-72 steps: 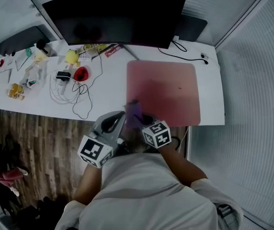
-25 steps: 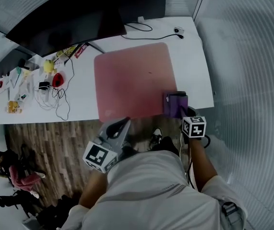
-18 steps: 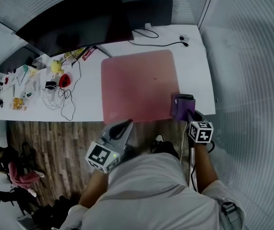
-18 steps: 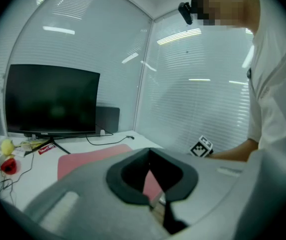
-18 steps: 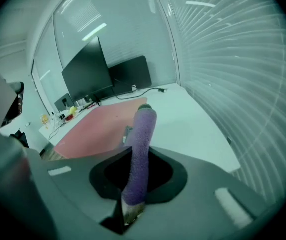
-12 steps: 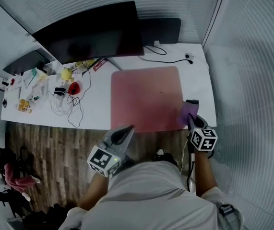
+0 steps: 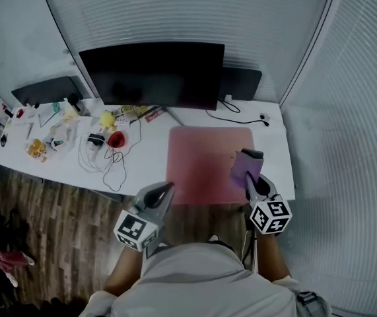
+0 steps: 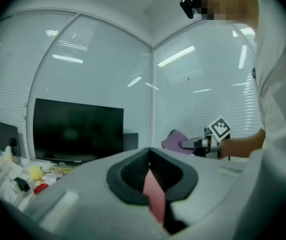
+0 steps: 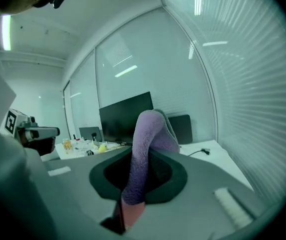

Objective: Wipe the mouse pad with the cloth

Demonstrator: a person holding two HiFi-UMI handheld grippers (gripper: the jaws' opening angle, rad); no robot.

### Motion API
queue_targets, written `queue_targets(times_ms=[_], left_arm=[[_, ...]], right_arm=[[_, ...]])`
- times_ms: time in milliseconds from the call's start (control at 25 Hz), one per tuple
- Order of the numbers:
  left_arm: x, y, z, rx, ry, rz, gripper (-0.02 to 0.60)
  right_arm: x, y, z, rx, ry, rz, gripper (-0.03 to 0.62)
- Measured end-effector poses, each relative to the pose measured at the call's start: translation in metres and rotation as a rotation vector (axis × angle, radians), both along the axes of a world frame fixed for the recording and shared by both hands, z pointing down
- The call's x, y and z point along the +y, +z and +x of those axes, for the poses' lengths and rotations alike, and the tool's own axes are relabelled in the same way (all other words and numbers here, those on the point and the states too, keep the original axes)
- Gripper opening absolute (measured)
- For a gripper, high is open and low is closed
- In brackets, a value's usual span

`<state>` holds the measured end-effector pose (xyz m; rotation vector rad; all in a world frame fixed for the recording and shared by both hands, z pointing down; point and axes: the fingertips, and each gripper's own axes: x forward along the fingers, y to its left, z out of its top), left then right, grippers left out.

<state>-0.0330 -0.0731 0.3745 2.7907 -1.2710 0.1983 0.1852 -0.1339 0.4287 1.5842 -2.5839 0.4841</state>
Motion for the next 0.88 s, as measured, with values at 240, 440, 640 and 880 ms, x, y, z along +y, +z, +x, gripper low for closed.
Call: queue_targets(times_ms=[240, 440, 640, 880], left_arm=[[0.005, -0.013, -0.050, 0.040, -0.037, 0.049, 0.002], [0.016, -0.016, -0.067, 0.063, -0.025, 0.063, 0.002], [0.017, -0.019, -0.077, 0.076, -0.022, 0.067, 0.002], [0.018, -0.020, -0.069, 0.090, -0.002, 0.072, 0.002]], right_arm=[[0.024, -0.041, -0.081, 0.097, -0.137, 0.104, 0.046], [0.038, -0.046, -0.107, 0.127, -0.156, 0.113, 0.046], [0.042, -0.051, -0.118, 0.146, -0.158, 0.115, 0.046], [0.043, -0.051, -0.107, 0.136, -0.128, 0.105, 0.046]])
